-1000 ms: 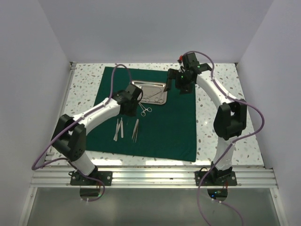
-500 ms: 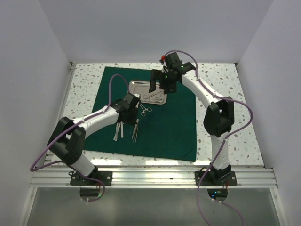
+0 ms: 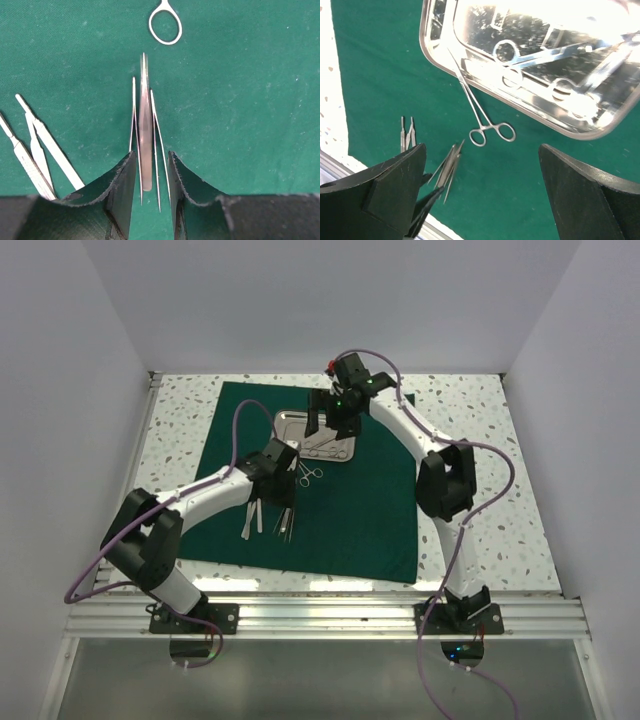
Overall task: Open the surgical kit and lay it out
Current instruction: Place the medical item in the surgical kit, then pick up the medical item from the container.
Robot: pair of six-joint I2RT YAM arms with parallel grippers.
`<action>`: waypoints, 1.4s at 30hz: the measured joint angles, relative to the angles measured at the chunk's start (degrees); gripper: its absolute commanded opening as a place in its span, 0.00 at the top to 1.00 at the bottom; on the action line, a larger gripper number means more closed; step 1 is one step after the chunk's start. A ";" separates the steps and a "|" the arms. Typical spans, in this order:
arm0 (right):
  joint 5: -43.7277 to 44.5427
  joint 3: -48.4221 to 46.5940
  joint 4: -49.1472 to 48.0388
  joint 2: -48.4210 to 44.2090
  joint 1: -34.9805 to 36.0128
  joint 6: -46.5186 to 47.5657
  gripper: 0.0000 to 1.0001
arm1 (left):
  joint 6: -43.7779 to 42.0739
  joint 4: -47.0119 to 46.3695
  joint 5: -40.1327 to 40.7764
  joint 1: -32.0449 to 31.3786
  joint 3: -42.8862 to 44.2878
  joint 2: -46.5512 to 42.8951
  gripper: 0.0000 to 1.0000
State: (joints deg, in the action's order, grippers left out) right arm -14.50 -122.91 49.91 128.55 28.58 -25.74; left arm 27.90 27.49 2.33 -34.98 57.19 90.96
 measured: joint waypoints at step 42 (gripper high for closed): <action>10.36 -14.43 5.25 18.51 9.20 5.88 0.12 | -6.95 11.21 6.05 9.44 15.19 -10.05 0.68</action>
State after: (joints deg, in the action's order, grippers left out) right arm -4.14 -137.34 55.16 147.06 37.78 -19.86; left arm 20.95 38.70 8.38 -25.54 72.38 80.90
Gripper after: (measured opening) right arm 0.901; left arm 0.328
